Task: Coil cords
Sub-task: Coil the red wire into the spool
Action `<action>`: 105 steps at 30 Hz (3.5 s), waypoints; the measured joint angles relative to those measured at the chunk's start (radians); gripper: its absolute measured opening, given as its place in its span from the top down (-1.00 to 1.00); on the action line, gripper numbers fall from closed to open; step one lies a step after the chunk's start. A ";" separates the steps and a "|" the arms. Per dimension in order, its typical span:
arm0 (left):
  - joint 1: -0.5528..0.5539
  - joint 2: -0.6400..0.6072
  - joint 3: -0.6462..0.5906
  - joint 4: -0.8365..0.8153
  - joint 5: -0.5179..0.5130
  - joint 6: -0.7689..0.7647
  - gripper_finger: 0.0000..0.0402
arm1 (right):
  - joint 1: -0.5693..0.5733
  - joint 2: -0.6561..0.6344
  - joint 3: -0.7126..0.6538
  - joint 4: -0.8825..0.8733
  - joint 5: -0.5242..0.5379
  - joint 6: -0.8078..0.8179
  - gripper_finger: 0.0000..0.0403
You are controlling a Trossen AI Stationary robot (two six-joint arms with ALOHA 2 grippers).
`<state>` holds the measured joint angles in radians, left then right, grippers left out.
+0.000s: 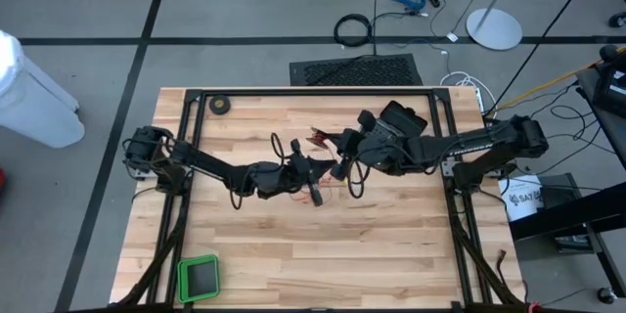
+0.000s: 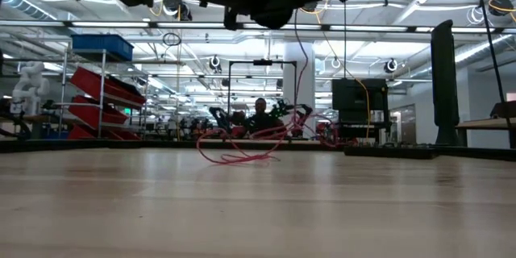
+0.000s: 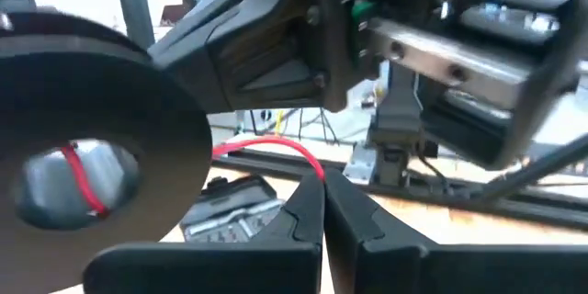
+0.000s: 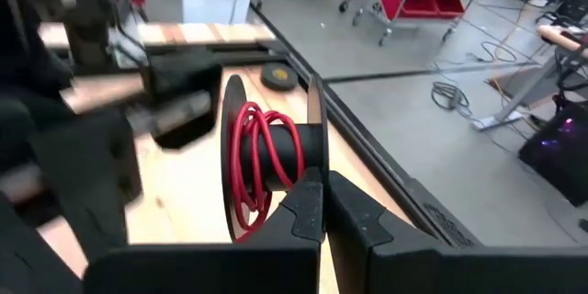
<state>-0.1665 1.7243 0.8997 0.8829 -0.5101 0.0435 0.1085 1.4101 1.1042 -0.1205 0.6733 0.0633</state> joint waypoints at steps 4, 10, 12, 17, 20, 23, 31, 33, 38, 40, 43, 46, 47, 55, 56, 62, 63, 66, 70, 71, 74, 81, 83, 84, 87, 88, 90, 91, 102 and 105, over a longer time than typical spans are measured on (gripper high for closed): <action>-0.012 -0.035 0.000 -0.061 0.000 0.024 1.00 | -0.001 0.000 0.000 -0.070 0.001 0.000 1.00; -0.012 -0.113 -0.002 -0.186 0.000 0.025 1.00 | -0.002 -0.001 0.000 -0.095 -0.026 -0.027 1.00; -0.012 -0.142 -0.002 -0.232 0.000 0.024 1.00 | -0.002 -0.001 0.000 -0.096 -0.050 -0.030 1.00; -0.015 -0.218 -0.002 -0.377 0.000 0.017 1.00 | -0.002 -0.002 0.000 -0.122 -0.086 -0.050 1.00; -0.020 -0.268 -0.002 -0.478 0.000 0.015 1.00 | -0.002 -0.002 0.000 -0.142 -0.103 -0.057 1.00; -0.029 -0.316 -0.002 -0.582 0.001 0.014 1.00 | -0.002 -0.004 0.000 -0.154 -0.144 -0.063 1.00; -0.053 -0.404 -0.002 -0.795 0.179 0.066 0.97 | -0.002 -0.015 0.000 -0.147 -0.379 -0.113 1.00; -0.060 -0.411 -0.002 -0.819 0.223 0.068 0.94 | -0.002 -0.017 0.000 -0.146 -0.423 -0.122 1.00; -0.072 -0.411 -0.002 -0.889 0.250 0.068 0.86 | -0.002 -0.025 0.000 -0.142 -0.494 -0.140 1.00; -0.072 -0.411 -0.002 -0.903 0.249 0.067 0.84 | -0.002 -0.034 0.000 -0.140 -0.501 -0.139 1.00; -0.072 -0.411 -0.002 -0.904 0.247 0.067 0.83 | -0.003 -0.044 0.000 -0.140 -0.520 -0.130 1.00; -0.072 -0.411 -0.002 -0.901 0.244 0.067 0.82 | -0.002 -0.063 0.000 -0.141 -0.520 -0.103 1.00; -0.072 -0.411 -0.002 -0.901 0.238 0.062 0.82 | -0.002 -0.070 0.000 -0.138 -0.519 -0.086 1.00; -0.094 -0.411 -0.006 -0.966 0.123 -0.124 0.82 | -0.005 -0.133 0.000 -0.139 -0.482 -0.030 1.00; -0.100 -0.411 -0.011 -0.975 0.108 -0.162 0.82 | -0.005 -0.142 0.000 -0.139 -0.479 -0.030 1.00; -0.167 -0.388 -0.084 -0.873 0.065 -0.296 0.82 | -0.005 -0.178 0.000 -0.139 -0.436 -0.042 1.00; -0.185 -0.376 -0.103 -0.824 0.041 -0.296 0.82 | -0.005 -0.181 0.000 -0.138 -0.436 -0.043 1.00; -0.225 -0.324 -0.149 -0.672 -0.055 -0.263 0.81 | -0.005 -0.190 0.000 -0.136 -0.435 -0.050 1.00; -0.242 -0.256 -0.165 -0.475 -0.101 -0.179 0.69 | -0.005 -0.191 0.000 -0.134 -0.435 -0.050 1.00; -0.240 -0.240 -0.165 -0.442 -0.101 -0.160 0.62 | -0.005 -0.191 0.000 -0.134 -0.435 -0.050 1.00; -0.216 -0.199 -0.165 -0.362 -0.102 -0.113 0.39 | -0.005 -0.192 0.000 -0.134 -0.435 -0.050 1.00; -0.160 -0.144 -0.165 -0.294 -0.110 -0.141 0.01 | -0.005 -0.192 0.000 -0.136 -0.435 -0.039 1.00; -0.161 -0.137 -0.165 -0.260 -0.113 -0.141 -0.01 | -0.005 -0.192 0.000 -0.140 -0.435 -0.039 1.00; -0.162 -0.135 -0.165 -0.250 -0.114 -0.141 -0.01 | -0.005 -0.192 0.000 -0.141 -0.435 -0.040 1.00; -0.162 -0.130 -0.165 -0.235 -0.114 -0.143 -0.01 | -0.005 -0.192 0.000 -0.140 -0.435 -0.040 1.00; -0.162 -0.130 -0.165 -0.233 -0.115 -0.143 -0.01 | -0.005 -0.192 0.000 -0.140 -0.435 -0.040 1.00; -0.162 -0.130 -0.165 -0.229 -0.116 -0.143 -0.01 | -0.005 -0.192 0.000 -0.139 -0.435 -0.040 1.00; -0.162 -0.130 -0.165 -0.229 -0.116 -0.145 -0.01 | -0.005 -0.192 0.000 -0.139 -0.435 -0.041 1.00; -0.163 -0.112 -0.164 -0.182 -0.116 -0.170 -0.01 | -0.005 -0.192 0.000 -0.138 -0.435 -0.046 1.00; -0.155 -0.070 -0.164 -0.173 -0.116 -0.195 -0.01 | -0.005 -0.192 0.000 -0.139 -0.435 -0.049 1.00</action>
<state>-0.3219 1.6547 0.7357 0.7094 -0.6262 -0.1512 0.1038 1.2182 1.1042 -0.2592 0.2386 0.0142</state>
